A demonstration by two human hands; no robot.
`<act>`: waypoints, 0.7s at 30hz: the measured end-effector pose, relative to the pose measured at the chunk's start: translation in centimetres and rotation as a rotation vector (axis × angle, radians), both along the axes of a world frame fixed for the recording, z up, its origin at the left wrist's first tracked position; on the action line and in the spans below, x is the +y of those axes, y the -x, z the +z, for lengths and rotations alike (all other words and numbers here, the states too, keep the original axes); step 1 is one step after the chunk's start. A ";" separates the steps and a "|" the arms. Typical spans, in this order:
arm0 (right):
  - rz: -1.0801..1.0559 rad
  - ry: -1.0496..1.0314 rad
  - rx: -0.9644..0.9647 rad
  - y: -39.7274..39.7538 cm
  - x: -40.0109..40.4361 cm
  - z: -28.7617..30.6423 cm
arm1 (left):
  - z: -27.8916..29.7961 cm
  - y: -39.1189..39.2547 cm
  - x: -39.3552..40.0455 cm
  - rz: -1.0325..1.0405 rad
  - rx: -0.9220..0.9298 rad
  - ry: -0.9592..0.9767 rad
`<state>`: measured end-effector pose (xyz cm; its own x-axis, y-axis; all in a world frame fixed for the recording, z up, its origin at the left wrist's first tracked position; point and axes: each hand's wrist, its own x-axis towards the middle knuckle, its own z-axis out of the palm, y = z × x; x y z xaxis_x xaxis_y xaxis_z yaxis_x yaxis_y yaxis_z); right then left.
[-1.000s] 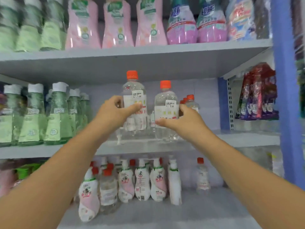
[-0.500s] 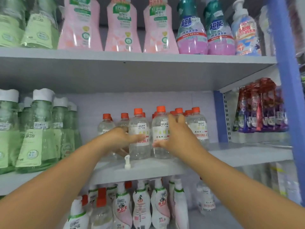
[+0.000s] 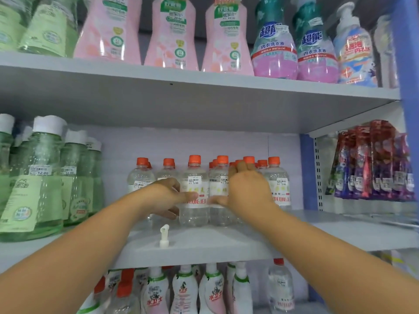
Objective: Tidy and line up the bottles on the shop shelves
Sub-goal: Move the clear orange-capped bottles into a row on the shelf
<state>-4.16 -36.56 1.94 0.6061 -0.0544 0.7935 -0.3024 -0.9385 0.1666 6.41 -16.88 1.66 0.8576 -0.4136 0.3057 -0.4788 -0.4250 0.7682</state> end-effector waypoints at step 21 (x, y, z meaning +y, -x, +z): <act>0.372 -0.418 0.151 -4.3 -4.0 7.0 | -1.6 -0.8 -0.2 -0.043 -0.084 0.048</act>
